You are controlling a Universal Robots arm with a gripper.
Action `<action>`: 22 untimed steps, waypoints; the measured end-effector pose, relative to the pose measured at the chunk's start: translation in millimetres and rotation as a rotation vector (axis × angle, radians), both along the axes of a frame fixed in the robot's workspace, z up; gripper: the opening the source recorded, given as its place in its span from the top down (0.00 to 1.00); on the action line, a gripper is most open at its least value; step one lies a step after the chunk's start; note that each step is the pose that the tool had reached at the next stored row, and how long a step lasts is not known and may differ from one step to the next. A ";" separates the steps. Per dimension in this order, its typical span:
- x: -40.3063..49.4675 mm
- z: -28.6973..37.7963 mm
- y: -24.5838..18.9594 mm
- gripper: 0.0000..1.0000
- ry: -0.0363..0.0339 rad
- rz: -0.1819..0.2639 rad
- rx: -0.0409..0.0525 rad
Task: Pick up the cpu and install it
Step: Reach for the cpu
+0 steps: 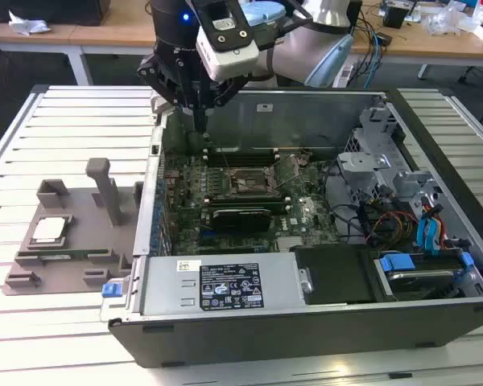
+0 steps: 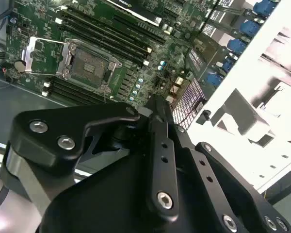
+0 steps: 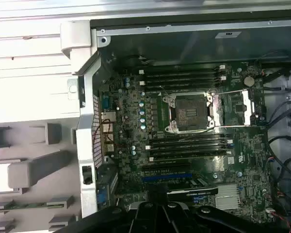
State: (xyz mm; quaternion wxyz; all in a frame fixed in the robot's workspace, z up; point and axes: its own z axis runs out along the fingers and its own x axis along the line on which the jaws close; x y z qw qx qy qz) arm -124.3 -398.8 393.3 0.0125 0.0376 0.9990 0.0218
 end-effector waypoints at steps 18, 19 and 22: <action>-48.9 -0.1 0.0 0.89 -0.0001 0.000 0.0003; -52.1 -0.1 0.0 0.89 -0.0001 0.000 0.0004; -62.7 -0.1 0.0 0.89 -0.0001 0.000 0.0004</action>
